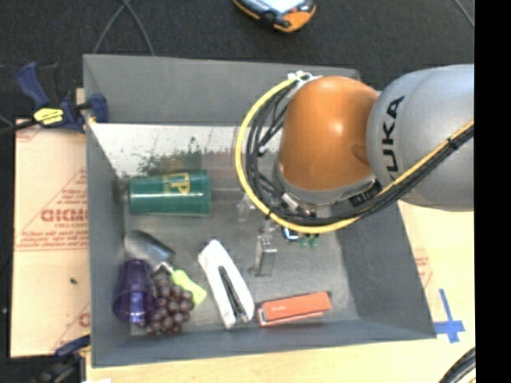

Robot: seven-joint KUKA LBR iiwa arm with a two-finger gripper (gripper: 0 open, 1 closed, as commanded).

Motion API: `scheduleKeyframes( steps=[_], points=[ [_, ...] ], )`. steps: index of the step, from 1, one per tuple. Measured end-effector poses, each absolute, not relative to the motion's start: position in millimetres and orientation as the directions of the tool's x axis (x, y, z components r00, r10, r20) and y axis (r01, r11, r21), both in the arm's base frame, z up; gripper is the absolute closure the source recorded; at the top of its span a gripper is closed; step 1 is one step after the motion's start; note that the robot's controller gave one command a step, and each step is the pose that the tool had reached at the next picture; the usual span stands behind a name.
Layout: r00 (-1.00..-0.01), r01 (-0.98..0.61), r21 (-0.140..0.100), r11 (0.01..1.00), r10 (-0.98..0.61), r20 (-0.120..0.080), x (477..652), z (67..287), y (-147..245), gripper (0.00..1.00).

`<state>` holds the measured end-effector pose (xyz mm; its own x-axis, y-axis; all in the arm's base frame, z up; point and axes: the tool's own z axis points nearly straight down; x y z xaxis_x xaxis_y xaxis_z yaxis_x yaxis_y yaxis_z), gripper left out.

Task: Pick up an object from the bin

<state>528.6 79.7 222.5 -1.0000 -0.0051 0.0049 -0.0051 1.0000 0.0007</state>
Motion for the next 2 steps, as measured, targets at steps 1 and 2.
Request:
scheduleKeyframes(
  steps=[1,2],
  points=[
    [-1.0,0.0,0.001,1.0,0.0,-0.003,530.3,226.6,79.1,0.0],
    [-0.992,0.122,0.0,0.992,0.122,0.001,538.3,67.9,157.1,0.0]
  ],
)
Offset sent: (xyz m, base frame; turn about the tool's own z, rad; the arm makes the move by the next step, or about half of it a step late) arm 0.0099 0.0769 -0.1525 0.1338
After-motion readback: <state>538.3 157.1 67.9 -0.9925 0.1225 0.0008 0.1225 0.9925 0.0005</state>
